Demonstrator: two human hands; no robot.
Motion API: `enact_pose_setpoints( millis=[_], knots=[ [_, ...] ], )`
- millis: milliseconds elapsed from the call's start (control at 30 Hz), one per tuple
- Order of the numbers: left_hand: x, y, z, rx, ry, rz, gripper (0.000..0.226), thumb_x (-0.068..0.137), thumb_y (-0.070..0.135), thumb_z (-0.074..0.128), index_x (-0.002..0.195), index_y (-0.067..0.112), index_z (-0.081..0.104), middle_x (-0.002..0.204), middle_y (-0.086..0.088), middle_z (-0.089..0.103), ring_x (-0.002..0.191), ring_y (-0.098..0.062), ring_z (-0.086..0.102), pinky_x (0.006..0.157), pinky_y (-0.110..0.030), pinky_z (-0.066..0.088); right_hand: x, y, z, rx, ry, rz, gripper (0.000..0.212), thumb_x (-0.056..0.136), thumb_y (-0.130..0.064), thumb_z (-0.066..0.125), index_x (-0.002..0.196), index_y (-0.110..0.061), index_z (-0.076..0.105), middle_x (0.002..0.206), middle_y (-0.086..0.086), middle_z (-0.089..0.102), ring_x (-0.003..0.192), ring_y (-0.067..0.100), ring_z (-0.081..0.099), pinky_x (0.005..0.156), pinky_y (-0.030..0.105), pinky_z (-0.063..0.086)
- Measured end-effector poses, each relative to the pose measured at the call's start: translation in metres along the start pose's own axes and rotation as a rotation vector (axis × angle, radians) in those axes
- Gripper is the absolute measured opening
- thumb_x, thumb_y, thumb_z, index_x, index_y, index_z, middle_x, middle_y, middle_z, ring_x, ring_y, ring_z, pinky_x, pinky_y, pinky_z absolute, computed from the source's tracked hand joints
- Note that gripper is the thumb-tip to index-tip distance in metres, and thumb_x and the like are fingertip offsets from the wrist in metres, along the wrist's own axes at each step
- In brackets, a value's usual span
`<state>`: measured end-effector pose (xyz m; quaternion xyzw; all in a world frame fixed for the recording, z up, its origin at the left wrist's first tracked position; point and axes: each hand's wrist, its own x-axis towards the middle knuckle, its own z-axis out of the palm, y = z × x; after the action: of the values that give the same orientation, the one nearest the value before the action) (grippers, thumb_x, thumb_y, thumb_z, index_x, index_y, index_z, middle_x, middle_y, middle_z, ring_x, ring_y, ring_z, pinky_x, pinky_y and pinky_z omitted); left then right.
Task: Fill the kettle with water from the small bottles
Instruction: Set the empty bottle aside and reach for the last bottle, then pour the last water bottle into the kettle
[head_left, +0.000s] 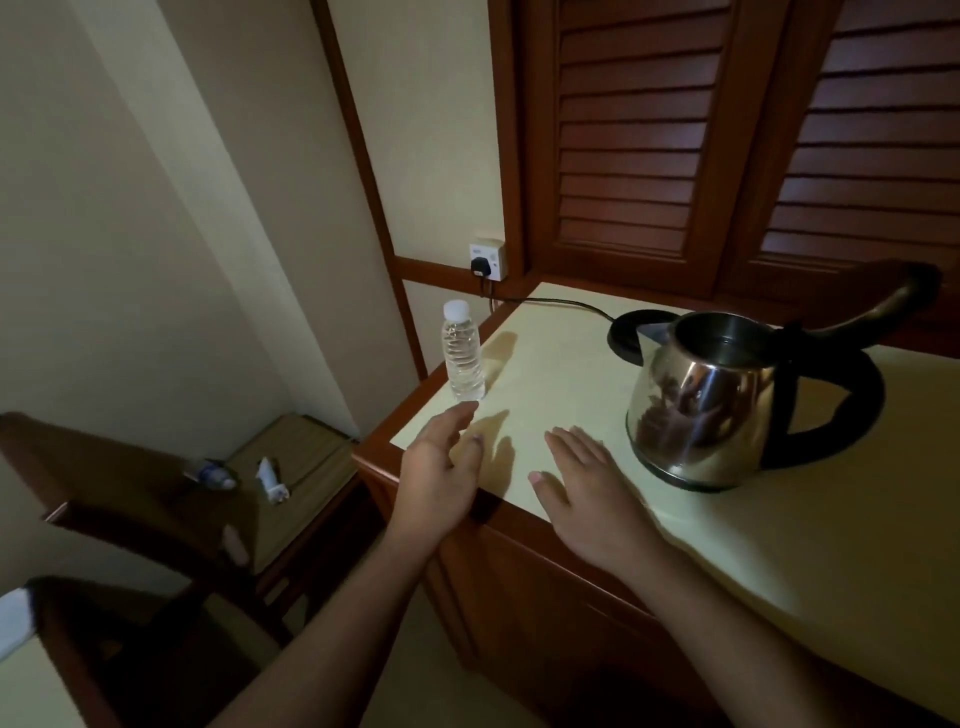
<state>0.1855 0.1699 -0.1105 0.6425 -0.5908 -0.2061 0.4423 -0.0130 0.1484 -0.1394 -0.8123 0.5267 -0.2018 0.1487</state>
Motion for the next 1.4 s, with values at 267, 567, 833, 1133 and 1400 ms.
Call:
enact_pose_setpoints(
  millis=[267, 567, 833, 1133, 1400],
  knots=[
    [0.057, -0.013, 0.006, -0.049, 0.061, -0.102, 0.077, 0.097, 0.035, 0.073, 0.161, 0.020, 0.031, 0.161, -0.003, 0.045, 0.145, -0.022, 0.047, 0.115, -0.039, 0.043, 0.001, -0.007, 0.004, -0.269, -0.143, 0.040, 0.071, 0.102, -0.059, 0.010, 0.160, -0.018, 0.005, 0.169, -0.001, 0.000, 0.154, 0.012, -0.009, 0.126, 0.040, -0.003],
    [0.105, -0.009, 0.010, -0.202, 0.020, -0.163, 0.079, 0.093, 0.037, 0.078, 0.156, 0.023, 0.033, 0.131, 0.009, 0.060, 0.114, -0.015, 0.062, 0.095, -0.038, 0.053, -0.002, -0.008, 0.002, -0.255, -0.160, 0.047, 0.071, 0.102, -0.060, 0.009, 0.160, -0.019, 0.002, 0.169, -0.003, -0.004, 0.153, 0.010, -0.013, 0.126, 0.040, -0.004],
    [0.099, -0.008, 0.010, -0.065, 0.079, -0.071, 0.039, 0.092, 0.039, 0.078, 0.122, 0.023, 0.058, 0.105, 0.009, 0.067, 0.096, -0.017, 0.070, 0.088, -0.044, 0.061, -0.006, -0.005, 0.001, -0.099, -0.016, 0.002, 0.065, 0.104, -0.056, 0.017, 0.159, -0.021, 0.018, 0.167, -0.005, 0.015, 0.153, 0.006, 0.002, 0.126, 0.035, 0.004],
    [0.003, 0.026, -0.001, -0.313, -0.220, 0.049, 0.042, 0.086, 0.031, 0.086, 0.123, 0.031, 0.066, 0.113, 0.014, 0.076, 0.104, -0.003, 0.071, 0.087, -0.025, 0.059, -0.033, -0.036, -0.036, 0.345, 0.438, -0.028, 0.039, 0.104, -0.032, 0.049, 0.141, -0.021, 0.053, 0.130, -0.009, 0.060, 0.122, 0.001, 0.053, 0.100, 0.024, 0.046],
    [-0.043, 0.068, -0.004, -0.363, -0.560, 0.170, 0.045, 0.083, 0.022, 0.088, 0.124, 0.029, 0.070, 0.114, 0.005, 0.077, 0.106, -0.020, 0.073, 0.085, -0.040, 0.064, -0.054, -0.058, -0.123, 0.164, 0.510, -0.073, 0.040, 0.086, -0.054, 0.064, 0.108, -0.022, 0.071, 0.095, -0.016, 0.060, 0.086, 0.001, 0.056, 0.074, 0.008, 0.043]
  ],
)
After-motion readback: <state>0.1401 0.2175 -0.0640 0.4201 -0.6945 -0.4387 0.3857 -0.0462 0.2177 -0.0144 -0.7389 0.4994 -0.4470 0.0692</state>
